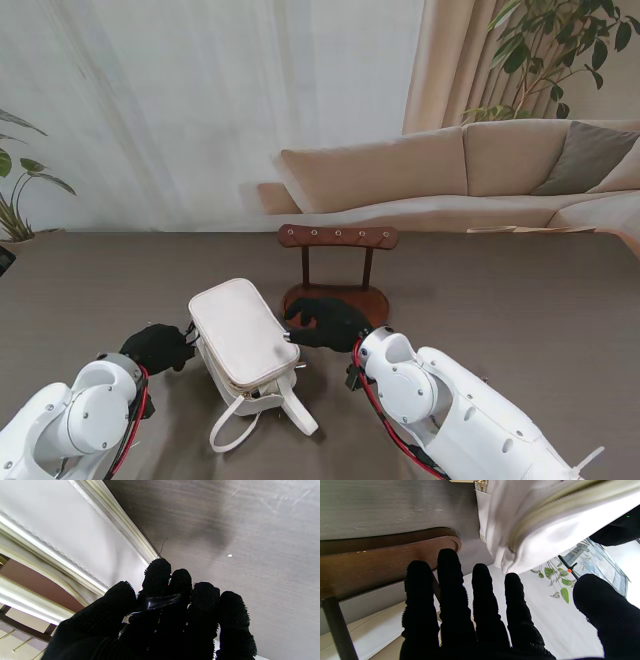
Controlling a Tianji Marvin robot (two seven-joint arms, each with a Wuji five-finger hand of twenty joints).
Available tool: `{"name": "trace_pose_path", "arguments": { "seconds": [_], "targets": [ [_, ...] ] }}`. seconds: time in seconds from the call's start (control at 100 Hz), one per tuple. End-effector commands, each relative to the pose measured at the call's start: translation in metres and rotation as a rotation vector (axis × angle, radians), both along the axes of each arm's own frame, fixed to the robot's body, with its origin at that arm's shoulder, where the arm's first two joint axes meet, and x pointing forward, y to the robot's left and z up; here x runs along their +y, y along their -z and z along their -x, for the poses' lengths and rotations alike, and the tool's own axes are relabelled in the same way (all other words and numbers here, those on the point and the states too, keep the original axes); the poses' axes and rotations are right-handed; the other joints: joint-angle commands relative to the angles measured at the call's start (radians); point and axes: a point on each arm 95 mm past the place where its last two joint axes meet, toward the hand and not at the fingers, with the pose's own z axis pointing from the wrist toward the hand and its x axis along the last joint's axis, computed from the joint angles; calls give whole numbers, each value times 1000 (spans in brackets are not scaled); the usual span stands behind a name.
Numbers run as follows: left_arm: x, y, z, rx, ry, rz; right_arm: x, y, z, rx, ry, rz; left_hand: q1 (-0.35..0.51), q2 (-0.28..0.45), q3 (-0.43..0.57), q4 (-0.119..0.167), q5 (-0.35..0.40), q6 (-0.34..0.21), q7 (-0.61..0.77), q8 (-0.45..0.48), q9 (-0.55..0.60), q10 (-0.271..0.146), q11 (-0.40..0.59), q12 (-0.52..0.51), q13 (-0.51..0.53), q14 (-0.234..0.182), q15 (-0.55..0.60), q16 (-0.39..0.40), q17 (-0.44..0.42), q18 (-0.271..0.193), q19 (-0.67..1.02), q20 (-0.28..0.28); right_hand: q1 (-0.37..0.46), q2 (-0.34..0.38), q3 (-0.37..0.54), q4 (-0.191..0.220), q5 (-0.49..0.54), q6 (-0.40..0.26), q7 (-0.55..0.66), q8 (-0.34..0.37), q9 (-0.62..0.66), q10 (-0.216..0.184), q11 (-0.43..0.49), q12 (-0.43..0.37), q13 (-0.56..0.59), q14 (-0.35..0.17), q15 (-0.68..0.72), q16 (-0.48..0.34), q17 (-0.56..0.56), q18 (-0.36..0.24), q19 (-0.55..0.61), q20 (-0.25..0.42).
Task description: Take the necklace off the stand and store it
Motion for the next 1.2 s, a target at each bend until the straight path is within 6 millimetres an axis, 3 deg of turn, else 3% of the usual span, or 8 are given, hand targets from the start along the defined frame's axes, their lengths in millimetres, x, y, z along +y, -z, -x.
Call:
{"name": "trace_pose_path", "arguments": {
  "seconds": [0.0, 0.14, 0.29, 0.61, 0.96, 1.19],
  "targets": [
    [-1, 5, 7, 28, 2, 8, 8, -3, -1, 0, -14, 12, -31, -12, 15, 6, 10, -6, 20, 0, 26, 5, 15, -1, 31, 6, 16, 14, 4, -17, 52, -1, 4, -17, -25, 13, -40, -31, 17, -22, -37, -5, 20, -11, -32, 10, -1, -11, -194, 11, -14, 41],
    [-1, 5, 14, 33, -6, 28, 18, -5, -3, 22, -24, 72, -28, -12, 14, 5, 7, -5, 19, -1, 23, 4, 13, -1, 29, 8, 16, 14, 1, -17, 50, -1, -12, -1, -46, 12, -27, 8, 26, -31, -35, 5, 19, -20, -16, 14, 4, -14, -187, 12, -18, 45],
    [-3, 6, 14, 21, -23, 67, 21, 1, 1, 51, -36, 99, -25, -14, 13, 5, 9, -1, 19, -2, 24, 7, 13, -1, 30, 12, 13, 13, -1, -15, 50, -1, -13, 4, -51, 19, 63, 38, 75, -17, 13, 6, 41, -17, 29, 12, 26, -10, -160, 11, -7, 51],
    [-11, 14, -11, 12, -18, 111, 19, 13, 26, 132, -91, -5, -22, -15, 13, 5, 10, 2, 17, -2, 23, 10, 13, 0, 31, 17, 7, 11, -5, -12, 47, 1, 1, 3, -12, 19, 154, 36, 87, -5, 88, -2, 47, -13, 81, 7, 42, -7, -153, 11, 0, 50],
    [-15, 9, -37, 9, 7, 127, 25, 17, 44, 160, -126, -53, -23, -15, 12, 5, 8, -1, 18, -2, 22, 9, 12, 0, 28, 16, 6, 11, -7, -14, 45, 1, 1, 2, -1, 15, 156, 40, 75, 3, 94, -3, 38, -8, 88, -5, 42, -5, -151, 3, 8, 46],
    [-15, 10, -42, 13, 11, 141, 27, 15, 45, 146, -122, -69, -18, -15, 9, 4, 4, 2, 16, -4, 15, 10, 10, 0, 22, 18, 1, 10, -14, -18, 41, 0, 2, -1, -1, 15, 125, 37, 63, 3, 80, 1, 35, -6, 78, -4, 34, -7, -155, 4, 10, 43]
  ]
}}
